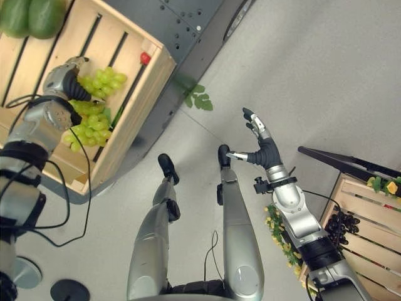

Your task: Pick up the fruits from the basket on one side to the basket on the other side

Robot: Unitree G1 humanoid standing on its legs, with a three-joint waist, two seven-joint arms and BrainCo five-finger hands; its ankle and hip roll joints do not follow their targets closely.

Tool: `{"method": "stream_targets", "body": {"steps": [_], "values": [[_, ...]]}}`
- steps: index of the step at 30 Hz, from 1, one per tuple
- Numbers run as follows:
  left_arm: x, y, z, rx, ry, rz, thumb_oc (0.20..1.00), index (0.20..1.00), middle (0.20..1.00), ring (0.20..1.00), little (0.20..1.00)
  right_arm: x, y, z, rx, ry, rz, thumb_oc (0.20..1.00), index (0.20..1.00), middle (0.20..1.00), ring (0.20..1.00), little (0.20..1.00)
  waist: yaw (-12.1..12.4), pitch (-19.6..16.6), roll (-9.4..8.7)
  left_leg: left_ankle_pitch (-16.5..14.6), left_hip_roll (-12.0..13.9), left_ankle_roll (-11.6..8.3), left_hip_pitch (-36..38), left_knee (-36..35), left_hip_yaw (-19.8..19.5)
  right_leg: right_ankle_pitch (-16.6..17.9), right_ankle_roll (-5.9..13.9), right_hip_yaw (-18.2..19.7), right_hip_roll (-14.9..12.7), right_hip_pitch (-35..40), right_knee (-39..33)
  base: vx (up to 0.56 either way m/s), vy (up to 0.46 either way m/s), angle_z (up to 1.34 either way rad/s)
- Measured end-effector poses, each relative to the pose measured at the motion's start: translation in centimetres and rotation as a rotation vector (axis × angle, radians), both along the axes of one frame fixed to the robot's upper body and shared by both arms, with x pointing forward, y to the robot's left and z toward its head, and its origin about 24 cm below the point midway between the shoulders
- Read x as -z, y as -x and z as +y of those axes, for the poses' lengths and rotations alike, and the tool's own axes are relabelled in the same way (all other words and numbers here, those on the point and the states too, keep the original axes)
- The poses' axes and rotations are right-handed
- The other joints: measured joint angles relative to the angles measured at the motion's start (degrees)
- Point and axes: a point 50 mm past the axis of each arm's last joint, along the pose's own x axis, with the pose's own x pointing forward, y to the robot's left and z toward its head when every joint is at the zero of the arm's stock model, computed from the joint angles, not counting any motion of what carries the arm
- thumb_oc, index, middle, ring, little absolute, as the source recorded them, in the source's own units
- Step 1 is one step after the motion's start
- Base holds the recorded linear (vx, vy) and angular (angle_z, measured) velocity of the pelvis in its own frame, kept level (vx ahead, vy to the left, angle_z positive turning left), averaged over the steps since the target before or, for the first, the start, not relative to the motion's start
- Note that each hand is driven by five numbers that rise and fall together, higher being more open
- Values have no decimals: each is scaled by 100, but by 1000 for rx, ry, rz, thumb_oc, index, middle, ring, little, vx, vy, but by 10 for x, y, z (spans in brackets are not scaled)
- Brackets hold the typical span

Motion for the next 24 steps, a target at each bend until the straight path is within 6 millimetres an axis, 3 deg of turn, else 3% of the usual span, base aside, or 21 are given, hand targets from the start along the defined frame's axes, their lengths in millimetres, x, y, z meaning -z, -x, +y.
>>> {"method": "stream_targets", "body": {"steps": [10, 14, 18, 19, 20, 21, 22, 23, 24], "values": [[-2, 0, 1, -27, 9, -10, 1000, 1000, 1000, 1000, 1000, -1, 1, 0, -4, -15, -1, 1000, 1000, 1000, 1000, 1000, -9, -92, -34, -41, 1, 0, -146, 32, 31, 10, 14, 37, -1, -192, 14, 4, -5, -2], [2, 1, 5, -38, 88, -26, 1000, 1000, 1000, 1000, 1000, 0, 1, 0, -3, -22, 4, 1000, 1000, 1000, 1000, 1000, -14, -149, -74, -24, 17, -22, -146, 30, 36, 12, 15, 38, 22, -187, -11, 3, -2, -1], [9, 2, 5, -37, 226, -57, 780, 780, 780, 780, 780, 1, 1, 1, -3, -29, 7, 1000, 1000, 1000, 1000, 1000, -7, -172, -80, -18, 27, -17, -110, 33, 38, 13, 14, 35, 35, -137, -4, 0, 0, 0], [10, 2, 5, -36, 287, -72, 683, 683, 683, 683, 683, 1, 1, 1, -2, -32, 8, 1000, 1000, 1000, 1000, 1000, -18, -173, -80, -20, 25, -19, -93, 32, 36, 14, 14, 37, 33, -124, -3, 0, 0, 0], [9, 3, 7, -42, 332, -89, 674, 674, 674, 674, 674, 2, 2, 0, -1, -32, 11, 1000, 1000, 1000, 1000, 1000, -25, -175, -78, -20, 26, -19, -84, 31, 36, 14, 13, 38, 34, -116, -4, 0, 0, 0], [10, 2, 6, -39, 419, -116, 724, 724, 724, 724, 724, 3, 2, 0, 0, -32, 13, 1000, 1000, 1000, 1000, 1000, -17, -176, -77, -20, 28, -19, -82, 30, 32, 14, 14, 35, 37, -113, -2, 0, 0, 0], [9, 3, 7, -42, 441, -125, 893, 893, 893, 893, 893, 3, 2, 0, 0, -32, 13, 1000, 1000, 1000, 1000, 1000, -18, -179, -74, -20, 28, -19, -80, 30, 31, 14, 13, 35, 37, -112, -2, 0, 0, 0], [11, 2, 6, -39, 468, -126, 1000, 1000, 1000, 1000, 1000, 3, 2, 0, 1, -32, 13, 1000, 1000, 1000, 1000, 1000, -11, -187, -72, -20, 27, -19, -79, 30, 31, 14, 13, 34, 37, -111, -2, 0, 0, 0], [13, 2, 5, -38, 474, -124, 1000, 1000, 1000, 1000, 1000, 3, 2, 0, 1, -32, 14, 1000, 1000, 1000, 1000, 1000, -15, -193, -71, -20, 27, -19, -77, 29, 31, 14, 13, 35, 37, -108, -2, 0, 0, 0]]}}
